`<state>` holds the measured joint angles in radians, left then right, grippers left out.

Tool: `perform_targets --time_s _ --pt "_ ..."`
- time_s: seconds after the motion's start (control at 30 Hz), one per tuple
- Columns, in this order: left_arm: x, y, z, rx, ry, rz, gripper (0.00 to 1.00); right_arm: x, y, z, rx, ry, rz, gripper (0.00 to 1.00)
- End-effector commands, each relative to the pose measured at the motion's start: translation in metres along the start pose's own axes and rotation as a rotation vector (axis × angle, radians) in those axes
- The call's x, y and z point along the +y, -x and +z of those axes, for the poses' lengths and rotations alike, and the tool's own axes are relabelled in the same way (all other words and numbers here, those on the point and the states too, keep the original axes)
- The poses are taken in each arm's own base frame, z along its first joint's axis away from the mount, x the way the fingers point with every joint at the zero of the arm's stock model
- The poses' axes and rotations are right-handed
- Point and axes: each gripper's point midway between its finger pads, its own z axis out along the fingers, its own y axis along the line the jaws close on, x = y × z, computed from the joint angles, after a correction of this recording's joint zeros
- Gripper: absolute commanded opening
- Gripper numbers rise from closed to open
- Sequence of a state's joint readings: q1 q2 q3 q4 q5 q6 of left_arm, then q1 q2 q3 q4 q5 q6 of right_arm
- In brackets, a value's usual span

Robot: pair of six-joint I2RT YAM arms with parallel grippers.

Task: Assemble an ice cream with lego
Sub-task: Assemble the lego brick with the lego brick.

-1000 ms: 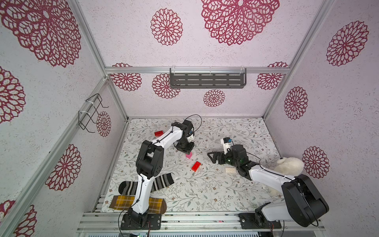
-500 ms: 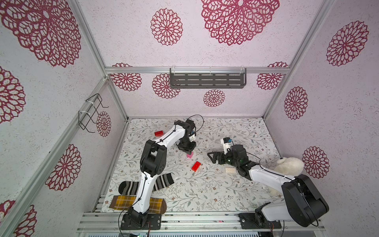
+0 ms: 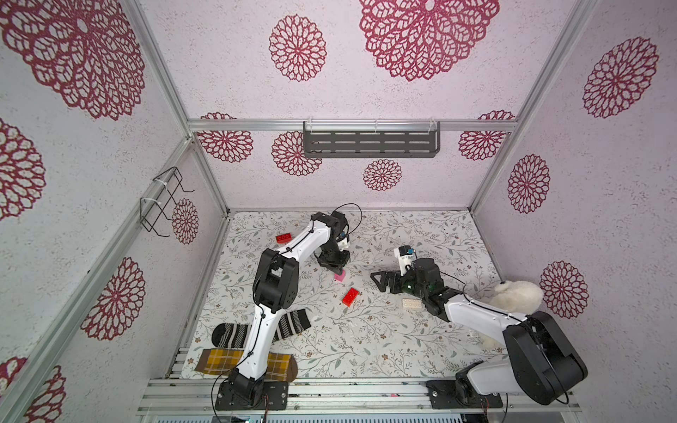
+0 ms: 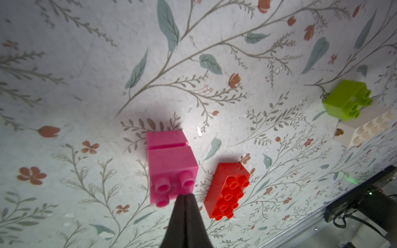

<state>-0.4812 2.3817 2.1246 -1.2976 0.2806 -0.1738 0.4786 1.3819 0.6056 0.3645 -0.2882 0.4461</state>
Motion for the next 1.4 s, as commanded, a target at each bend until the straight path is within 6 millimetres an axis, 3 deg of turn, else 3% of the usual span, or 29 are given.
perform_targets --time_s 0.0,0.23,0.37,0.5,0.67,0.83,1.13,1.23,1.37 --pt "0.014 -0.006 0.031 0.089 0.015 -0.049 0.05 0.012 0.019 -0.005 -0.049 0.020 -0.020 0.99" --pt "0.037 -0.028 0.063 0.209 0.096 -0.091 0.07 0.013 0.019 -0.005 -0.045 0.031 -0.017 0.99" --pt "0.042 -0.026 0.059 0.202 0.145 -0.105 0.07 0.015 0.019 -0.005 -0.044 0.038 -0.017 0.99" --pt "0.030 -0.007 0.032 0.073 0.152 -0.087 0.09 0.019 0.022 -0.006 -0.048 0.051 -0.022 0.98" --pt "0.016 0.023 -0.011 -0.112 0.144 -0.077 0.28 0.026 0.023 -0.004 -0.040 0.056 -0.031 0.92" --pt "0.011 0.034 -0.028 -0.165 0.136 -0.066 0.41 0.030 0.027 -0.004 -0.037 0.053 -0.033 0.90" --pt "-0.007 0.044 -0.064 -0.265 0.050 -0.067 0.49 0.030 0.029 -0.002 -0.031 0.043 -0.023 0.88" --pt "-0.009 0.043 -0.085 -0.320 0.007 -0.094 0.51 0.037 0.032 0.002 -0.030 0.055 -0.032 0.81" --pt "0.016 0.038 -0.109 -0.436 -0.054 -0.215 0.44 0.054 0.035 0.017 -0.003 0.068 -0.059 0.56"
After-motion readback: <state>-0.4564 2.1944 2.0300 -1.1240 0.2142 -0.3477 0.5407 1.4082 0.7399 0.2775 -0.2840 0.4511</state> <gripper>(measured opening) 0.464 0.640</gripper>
